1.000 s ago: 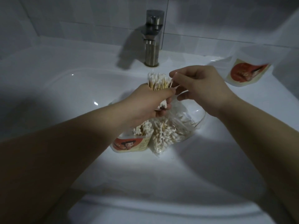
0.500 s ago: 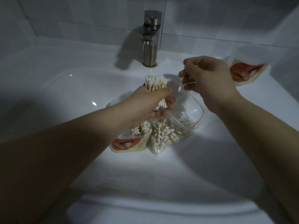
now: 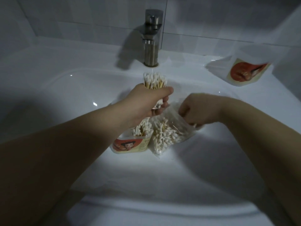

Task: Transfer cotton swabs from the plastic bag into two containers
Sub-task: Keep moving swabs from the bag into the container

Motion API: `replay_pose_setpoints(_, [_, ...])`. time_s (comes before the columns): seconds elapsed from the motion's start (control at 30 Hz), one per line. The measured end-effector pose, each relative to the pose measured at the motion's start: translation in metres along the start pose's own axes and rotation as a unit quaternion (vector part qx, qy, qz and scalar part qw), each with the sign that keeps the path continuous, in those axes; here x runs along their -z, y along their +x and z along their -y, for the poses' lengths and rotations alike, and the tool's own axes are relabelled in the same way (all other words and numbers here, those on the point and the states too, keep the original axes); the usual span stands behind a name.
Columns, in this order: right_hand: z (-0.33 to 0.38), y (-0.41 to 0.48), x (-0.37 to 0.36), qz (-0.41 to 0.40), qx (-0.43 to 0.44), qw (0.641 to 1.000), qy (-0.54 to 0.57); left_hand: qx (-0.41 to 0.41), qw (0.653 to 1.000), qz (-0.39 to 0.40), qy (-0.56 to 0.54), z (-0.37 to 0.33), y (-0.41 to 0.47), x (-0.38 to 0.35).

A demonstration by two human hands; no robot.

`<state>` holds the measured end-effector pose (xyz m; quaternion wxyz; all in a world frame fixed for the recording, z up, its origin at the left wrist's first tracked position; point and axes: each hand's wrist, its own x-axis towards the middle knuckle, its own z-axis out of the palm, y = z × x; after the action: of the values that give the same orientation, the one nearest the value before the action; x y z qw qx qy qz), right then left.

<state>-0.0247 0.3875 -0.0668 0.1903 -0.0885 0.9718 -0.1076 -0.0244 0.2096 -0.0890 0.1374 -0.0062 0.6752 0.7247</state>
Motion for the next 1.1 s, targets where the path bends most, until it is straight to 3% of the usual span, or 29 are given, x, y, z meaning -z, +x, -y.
replay_pose_setpoints(0.17, [0.007, 0.008, -0.012, 0.036, 0.029, 0.994, -0.097, 0.000, 0.999, 0.020, 0.026, 0.003, -0.001, 0.000])
replay_pose_setpoints(0.4, [0.004, 0.016, -0.017, 0.062, 0.041, 0.994, -0.084, 0.003, 0.998, 0.040, 0.041, 0.005, -0.001, 0.001])
replay_pose_setpoints(0.5, [-0.002, 0.017, -0.015, 0.023, 0.047, 0.996, -0.067, 0.003, 0.998, 0.048, 0.044, 0.006, -0.002, 0.001])
replay_pose_setpoints(0.67, [-0.005, 0.015, -0.016, 0.026, 0.066, 0.991, 0.113, 0.009, 0.998, 0.060, 0.034, 0.005, -0.002, 0.000])
replay_pose_setpoints(0.97, [0.001, 0.017, -0.010, -0.058, 0.078, 0.994, 0.041, -0.006, 0.998, 0.055, 0.037, 0.006, -0.001, 0.000])
replay_pose_setpoints(1.1, [0.002, 0.013, -0.003, -0.074, 0.068, 0.995, 0.013, -0.017, 0.994, 0.055, 0.089, 0.009, 0.001, 0.000])
